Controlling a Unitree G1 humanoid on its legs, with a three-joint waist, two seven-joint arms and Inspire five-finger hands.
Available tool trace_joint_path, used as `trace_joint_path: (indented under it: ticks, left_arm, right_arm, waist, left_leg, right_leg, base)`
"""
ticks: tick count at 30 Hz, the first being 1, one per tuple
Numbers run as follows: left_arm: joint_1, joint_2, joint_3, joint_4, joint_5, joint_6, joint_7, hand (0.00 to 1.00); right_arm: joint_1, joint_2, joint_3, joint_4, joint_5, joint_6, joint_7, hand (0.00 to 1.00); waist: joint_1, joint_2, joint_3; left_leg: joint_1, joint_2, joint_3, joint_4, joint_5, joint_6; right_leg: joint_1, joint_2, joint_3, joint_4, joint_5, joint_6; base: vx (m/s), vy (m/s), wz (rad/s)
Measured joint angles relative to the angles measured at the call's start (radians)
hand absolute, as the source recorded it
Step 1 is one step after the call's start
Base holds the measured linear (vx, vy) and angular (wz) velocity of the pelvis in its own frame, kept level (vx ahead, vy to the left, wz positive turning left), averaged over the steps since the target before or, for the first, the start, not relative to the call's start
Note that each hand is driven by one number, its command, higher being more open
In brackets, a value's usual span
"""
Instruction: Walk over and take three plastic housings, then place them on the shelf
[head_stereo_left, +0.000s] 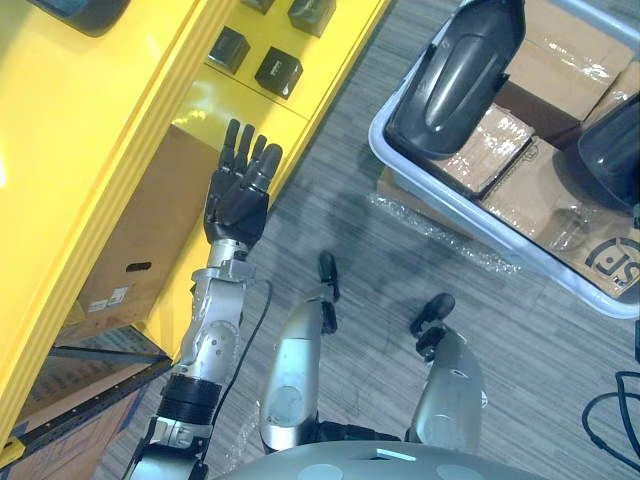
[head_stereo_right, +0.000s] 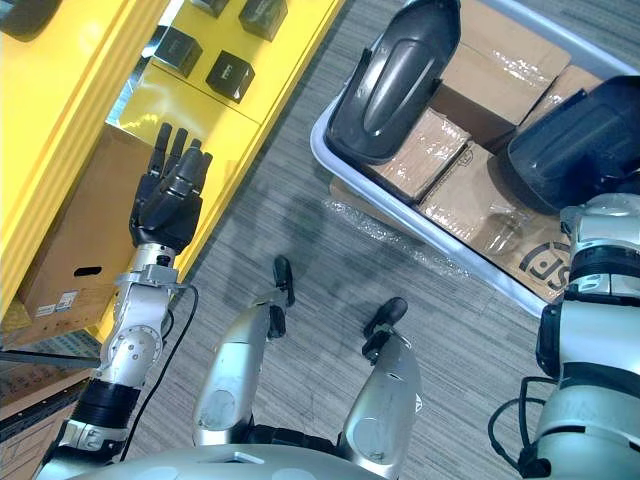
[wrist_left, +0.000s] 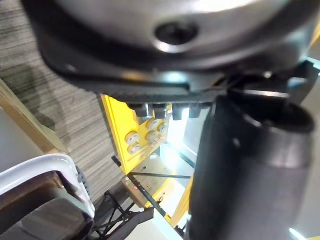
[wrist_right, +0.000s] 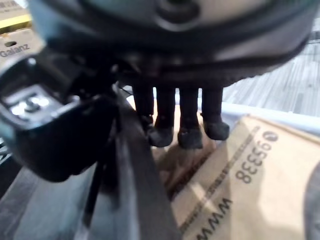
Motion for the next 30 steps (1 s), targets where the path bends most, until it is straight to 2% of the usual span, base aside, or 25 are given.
trace_joint_path:
  ticks: [4,5,7,10,16,17,21,22,23,25,28,30]
  left_arm:
    - [0.051,0.004,0.009,-0.06,0.0,0.001,0.0,1.0]
    - [0.076,0.004,0.007,-0.09,0.002,0.001,0.0,1.0]
    - [0.077,0.003,0.005,-0.094,0.003,0.002,0.0,1.0]
    - [0.088,-0.001,0.004,-0.119,0.015,0.017,0.0,1.0]
    - [0.097,0.006,-0.012,-0.189,0.142,0.071,-0.02,1.0]
    - [0.092,0.006,-0.013,-0.19,0.155,0.091,-0.023,1.0]
    - [0.045,0.073,-0.056,-0.174,0.161,0.253,-0.063,1.0]
    - [0.003,0.097,-0.093,-0.129,0.158,0.303,-0.082,1.0]
    - [-0.02,0.105,-0.111,-0.102,0.157,0.329,-0.089,1.0]
    - [-0.08,0.124,-0.169,0.009,0.148,0.419,-0.111,1.0]
    - [-0.118,0.144,-0.204,0.098,0.105,0.502,-0.134,1.0]
    - [-0.153,0.167,-0.257,0.186,0.03,0.572,-0.153,1.0]
  right_arm:
    - [0.048,0.038,-0.001,-0.075,-0.036,-0.018,-0.006,0.0]
    - [0.086,0.061,-0.003,-0.163,-0.044,-0.032,-0.011,0.0]
    - [0.106,0.075,-0.007,-0.223,-0.07,-0.048,-0.015,0.0]
    - [0.17,0.105,-0.028,-0.377,-0.157,-0.099,-0.027,0.0]
    - [0.241,0.128,-0.062,-0.482,-0.319,-0.189,-0.111,0.0]
    - [0.246,0.128,-0.062,-0.485,-0.328,-0.195,-0.115,0.0]
    - [0.258,0.192,-0.06,-0.501,-0.441,-0.252,-0.132,0.0]
    - [0.269,0.201,-0.05,-0.51,-0.469,-0.275,-0.132,0.0]
    - [0.277,0.201,-0.044,-0.516,-0.477,-0.288,-0.132,0.0]
    - [0.321,0.206,0.0,-0.561,-0.52,-0.335,-0.132,0.0]
    - [0.367,0.206,0.014,-0.621,-0.583,-0.389,-0.132,0.0]
    - [0.401,0.207,0.036,-0.658,-0.637,-0.436,-0.132,0.0]
  waist:
    - [-0.017,-0.021,0.006]
    - [-0.018,-0.04,0.006]
    - [-0.021,-0.047,0.007]
    - [-0.032,-0.078,0.008]
    - [-0.047,-0.121,-0.001]
    - [-0.047,-0.122,-0.002]
    - [-0.069,-0.146,-0.033]
    - [-0.071,-0.149,-0.041]
    - [-0.074,-0.149,-0.044]
    - [-0.095,-0.159,-0.095]
    - [-0.117,-0.17,-0.118]
    - [-0.134,-0.181,-0.166]
  left_leg:
    - [0.04,0.01,0.001,-0.026,0.008,-0.009]
    - [0.062,0.02,0.013,-0.036,0.01,-0.013]
    - [0.077,0.027,0.018,-0.037,0.009,-0.015]
    - [0.146,0.034,0.032,-0.077,0.015,-0.026]
    - [0.238,0.026,0.055,-0.128,0.008,-0.041]
    - [0.248,0.025,0.058,-0.132,0.008,-0.041]
    - [0.296,0.026,0.092,-0.154,0.0,-0.047]
    - [0.318,0.026,0.107,-0.163,0.001,-0.045]
    - [0.329,0.025,0.111,-0.165,-0.001,-0.046]
    - [0.346,0.023,0.134,-0.182,-0.005,-0.047]
    - [0.392,0.024,0.161,-0.202,-0.011,-0.056]
    - [0.431,0.023,0.191,-0.231,-0.015,-0.065]
  right_leg:
    - [0.047,0.032,0.001,-0.048,0.008,0.003]
    - [0.062,0.045,0.011,-0.066,0.018,0.005]
    - [0.079,0.056,0.013,-0.082,0.024,0.003]
    - [0.133,0.068,0.019,-0.107,0.032,0.001]
    - [0.217,0.08,0.024,-0.172,0.048,0.016]
    - [0.226,0.08,0.025,-0.178,0.051,0.018]
    - [0.267,0.096,0.046,-0.241,0.076,0.023]
    - [0.286,0.1,0.056,-0.261,0.085,0.025]
    - [0.295,0.1,0.059,-0.268,0.087,0.027]
    - [0.302,0.104,0.074,-0.294,0.097,0.029]
    - [0.321,0.108,0.095,-0.298,0.097,0.029]
    - [0.336,0.115,0.117,-0.317,0.097,0.029]
  base:
    - [0.02,-0.047,-0.05]
    - [0.04,-0.047,-0.18]
    - [0.04,-0.044,-0.16]
    - [0.05,-0.031,-0.09]
    - [0.05,0.008,-0.05]
    - [0.05,0.025,-0.1]
    - [0.05,0.011,-0.19]
    - [0.07,0.002,-0.29]
    - [0.07,0.007,-0.24]
    - [0.08,0.013,-0.22]
    - [0.08,0.0,-0.28]
    - [0.09,-0.005,-0.34]
